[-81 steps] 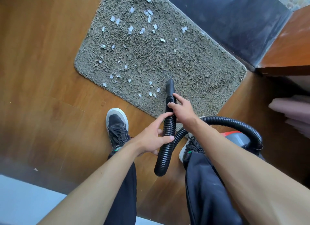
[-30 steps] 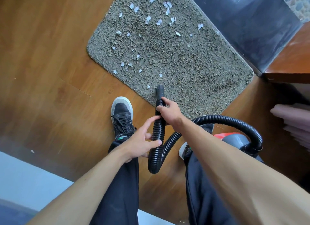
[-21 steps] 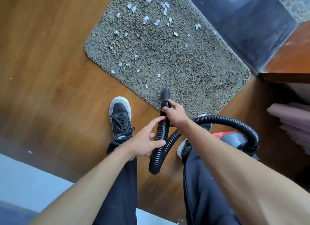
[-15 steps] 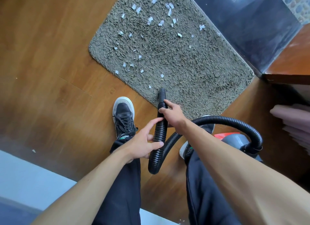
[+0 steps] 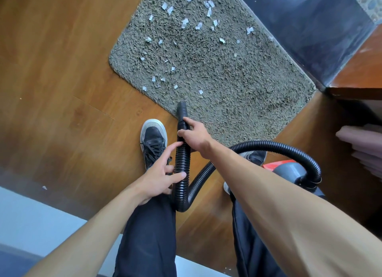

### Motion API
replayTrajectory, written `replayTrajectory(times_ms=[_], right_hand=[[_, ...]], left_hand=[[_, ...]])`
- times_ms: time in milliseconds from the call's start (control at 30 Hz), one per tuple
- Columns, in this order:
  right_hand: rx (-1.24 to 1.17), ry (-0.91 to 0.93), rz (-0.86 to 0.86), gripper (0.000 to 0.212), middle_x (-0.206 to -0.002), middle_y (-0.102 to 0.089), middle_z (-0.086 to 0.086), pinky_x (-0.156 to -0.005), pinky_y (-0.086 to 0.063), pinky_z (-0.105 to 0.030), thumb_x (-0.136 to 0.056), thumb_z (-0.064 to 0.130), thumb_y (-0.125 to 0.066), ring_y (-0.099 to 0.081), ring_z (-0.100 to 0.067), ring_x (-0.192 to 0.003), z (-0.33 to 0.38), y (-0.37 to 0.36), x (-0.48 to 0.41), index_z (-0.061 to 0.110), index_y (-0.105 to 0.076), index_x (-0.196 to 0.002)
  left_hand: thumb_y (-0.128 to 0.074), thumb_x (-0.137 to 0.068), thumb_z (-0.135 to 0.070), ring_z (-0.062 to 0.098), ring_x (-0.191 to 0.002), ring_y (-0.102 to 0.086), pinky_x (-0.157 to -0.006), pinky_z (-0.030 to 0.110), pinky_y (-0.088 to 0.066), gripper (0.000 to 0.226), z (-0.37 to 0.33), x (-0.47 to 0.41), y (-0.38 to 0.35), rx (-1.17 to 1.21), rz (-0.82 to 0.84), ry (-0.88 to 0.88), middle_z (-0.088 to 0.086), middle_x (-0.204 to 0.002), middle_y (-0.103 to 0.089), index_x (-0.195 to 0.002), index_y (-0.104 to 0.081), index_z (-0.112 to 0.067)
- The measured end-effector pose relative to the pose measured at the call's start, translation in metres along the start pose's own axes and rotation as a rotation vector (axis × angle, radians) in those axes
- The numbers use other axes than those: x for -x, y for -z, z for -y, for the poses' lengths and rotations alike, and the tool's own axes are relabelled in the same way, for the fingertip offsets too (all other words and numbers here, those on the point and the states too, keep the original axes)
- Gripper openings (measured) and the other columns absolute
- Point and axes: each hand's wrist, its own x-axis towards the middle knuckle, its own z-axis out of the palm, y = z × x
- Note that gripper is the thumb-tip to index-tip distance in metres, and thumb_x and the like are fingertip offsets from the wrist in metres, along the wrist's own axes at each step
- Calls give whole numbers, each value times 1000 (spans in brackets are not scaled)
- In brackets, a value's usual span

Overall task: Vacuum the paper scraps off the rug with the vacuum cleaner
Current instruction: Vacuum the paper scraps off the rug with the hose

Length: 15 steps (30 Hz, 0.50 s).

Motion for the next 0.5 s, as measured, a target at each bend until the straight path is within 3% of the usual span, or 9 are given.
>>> replayTrajectory(times_ms=[67,200,367,500], right_hand=[[1,3,-8,55,-103,-64,-7,-84,-57,-49,-84,14,-57,-65,-29,-95,-2,1,-1,25,-51,-137],[27,43,-102,53,-96,-67,-6,-90,-53,-46,-68,33,-51,-63,-26,-91,-13,9,-3,27,-57,-120],[-22,62,-108,69,-103,-65,-2,-93,-53,-44,-72,31,-54,-62,-19,-91,-13,25,-7,26,-47,-140],[-46,70,-137,68,-95,-64,1,-89,-54,-43,-71,31,-54,-62,-18,-86,-4,33,-9,28,-48,-139]], left_hand=[[-61,-96,-9,19,-88,-68,-87,57,-54,71,-2,-2,-2,-8,3,4,15,-110,-71,-131,-35,-65],[-61,-97,-10,18,-89,-69,-81,50,-58,70,-7,-10,-12,-12,19,-5,9,-108,-73,-128,-36,-68],[-61,-97,-10,17,-87,-71,-69,37,-58,71,-16,-19,-23,-12,14,-6,9,-114,-71,-132,-36,-66],[-60,-97,-9,12,-80,-70,-71,40,-60,71,-29,-26,-19,-51,34,-15,7,-107,-72,-136,-34,-62]])
